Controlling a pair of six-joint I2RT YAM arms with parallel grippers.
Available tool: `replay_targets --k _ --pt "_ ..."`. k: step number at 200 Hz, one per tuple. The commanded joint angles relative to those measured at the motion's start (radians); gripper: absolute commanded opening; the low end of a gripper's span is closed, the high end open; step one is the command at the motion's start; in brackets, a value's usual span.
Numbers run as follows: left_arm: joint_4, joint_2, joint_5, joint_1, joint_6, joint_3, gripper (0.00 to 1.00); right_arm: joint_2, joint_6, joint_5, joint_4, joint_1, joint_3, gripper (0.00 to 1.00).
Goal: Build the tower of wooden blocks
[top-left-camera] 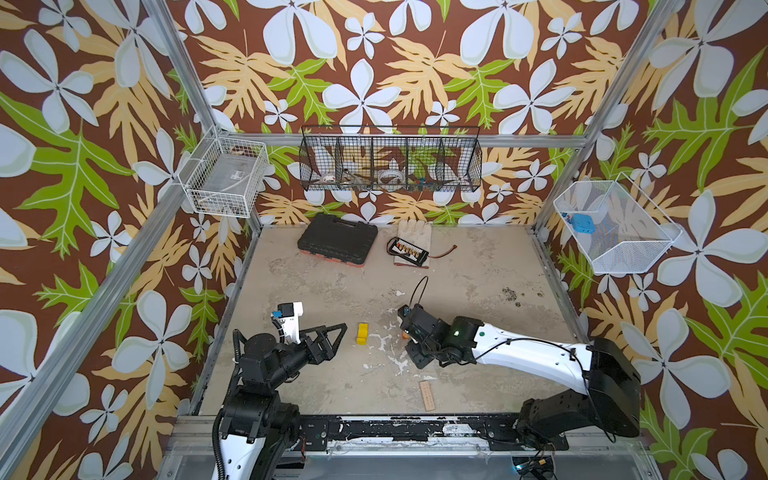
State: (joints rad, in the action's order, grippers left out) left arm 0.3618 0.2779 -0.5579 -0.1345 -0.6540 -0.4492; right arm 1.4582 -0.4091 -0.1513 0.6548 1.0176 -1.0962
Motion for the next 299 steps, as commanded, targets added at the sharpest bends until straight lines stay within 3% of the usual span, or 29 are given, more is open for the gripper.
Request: replay_targets --k 1,65,95,159,299 --pt "-0.026 -0.001 -0.003 0.001 -0.003 0.003 1.00 -0.018 0.083 -0.083 0.119 -0.026 -0.091 0.13" --pt "-0.027 -0.002 -0.011 0.000 -0.003 0.003 1.00 0.151 0.288 0.011 0.174 -0.177 -0.372 0.12" --pt "-0.027 -0.005 -0.012 0.000 -0.003 0.003 1.00 0.263 0.298 0.094 0.183 -0.245 -0.443 0.09" --pt "-0.029 -0.005 -0.011 0.000 -0.003 0.004 1.00 0.367 0.317 0.135 0.138 -0.277 -0.430 0.08" --pt "-0.029 -0.004 -0.011 0.000 -0.005 0.006 1.00 0.369 0.311 0.133 0.112 -0.276 -0.373 0.14"
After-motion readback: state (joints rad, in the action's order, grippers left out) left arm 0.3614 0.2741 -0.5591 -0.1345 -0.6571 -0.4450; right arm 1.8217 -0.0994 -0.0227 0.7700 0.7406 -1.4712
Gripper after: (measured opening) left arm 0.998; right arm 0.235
